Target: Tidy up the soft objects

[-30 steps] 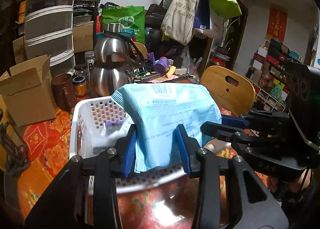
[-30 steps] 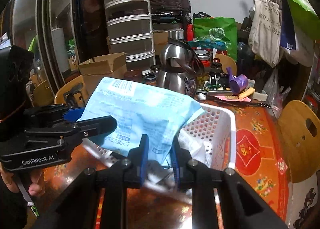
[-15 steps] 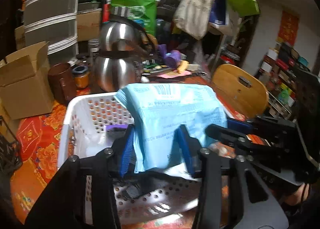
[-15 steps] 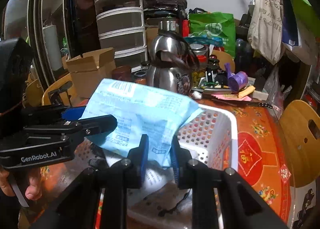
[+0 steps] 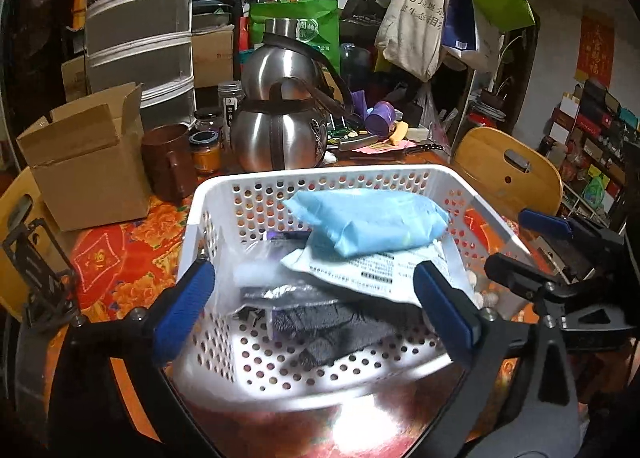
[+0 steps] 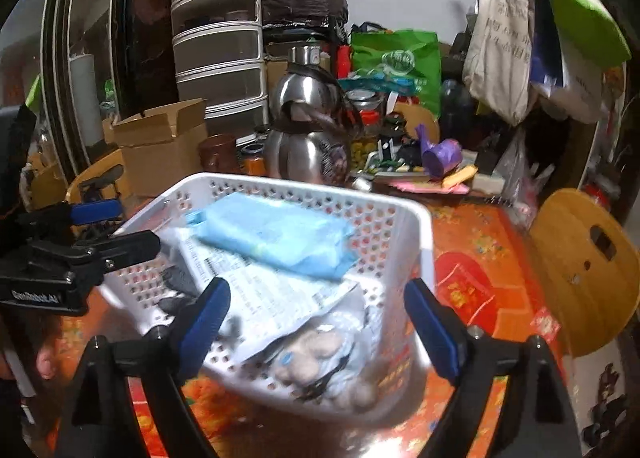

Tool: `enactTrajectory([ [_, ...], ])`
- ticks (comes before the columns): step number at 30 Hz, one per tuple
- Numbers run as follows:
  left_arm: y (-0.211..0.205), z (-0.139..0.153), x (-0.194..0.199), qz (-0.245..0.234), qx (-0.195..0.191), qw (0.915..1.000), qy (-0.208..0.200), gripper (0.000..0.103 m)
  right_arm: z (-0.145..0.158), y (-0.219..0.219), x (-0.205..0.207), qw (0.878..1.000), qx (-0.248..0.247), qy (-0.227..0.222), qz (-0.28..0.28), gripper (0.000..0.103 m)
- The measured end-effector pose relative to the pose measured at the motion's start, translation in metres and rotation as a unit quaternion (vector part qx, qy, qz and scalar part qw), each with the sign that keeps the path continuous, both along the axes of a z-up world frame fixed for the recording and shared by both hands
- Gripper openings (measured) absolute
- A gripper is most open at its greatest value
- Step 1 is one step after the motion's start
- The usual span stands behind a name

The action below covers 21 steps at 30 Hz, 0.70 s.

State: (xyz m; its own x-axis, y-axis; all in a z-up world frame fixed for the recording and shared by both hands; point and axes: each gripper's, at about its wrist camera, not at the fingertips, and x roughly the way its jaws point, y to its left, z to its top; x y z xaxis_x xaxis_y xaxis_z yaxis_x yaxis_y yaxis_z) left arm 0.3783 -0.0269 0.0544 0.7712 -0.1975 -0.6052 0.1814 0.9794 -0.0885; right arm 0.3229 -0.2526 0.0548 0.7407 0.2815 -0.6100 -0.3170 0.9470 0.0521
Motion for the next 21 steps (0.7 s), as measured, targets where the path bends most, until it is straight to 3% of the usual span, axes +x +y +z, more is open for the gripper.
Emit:
enactTrajectory([
  [4,0.005,0.004,-0.027,0.008,0.007,0.9999,-0.007,0.103,0.001,0.001,-0.022,1.000,0.007,0.008,0.013,0.093],
  [10,0.028,0.018,-0.091,0.037,0.015,0.9988,-0.029,0.103,0.017,-0.004,-0.086,1.000,0.002,-0.017,-0.002,0.094],
  [17,0.043,0.026,-0.194,0.062,0.037,0.9970,-0.027,0.103,0.017,-0.009,-0.171,0.998,-0.031,-0.020,-0.045,0.096],
  [21,0.031,0.033,-0.254,0.048,0.037,0.9975,-0.035,0.103,0.019,-0.009,-0.222,0.999,-0.001,-0.013,-0.041,0.096],
])
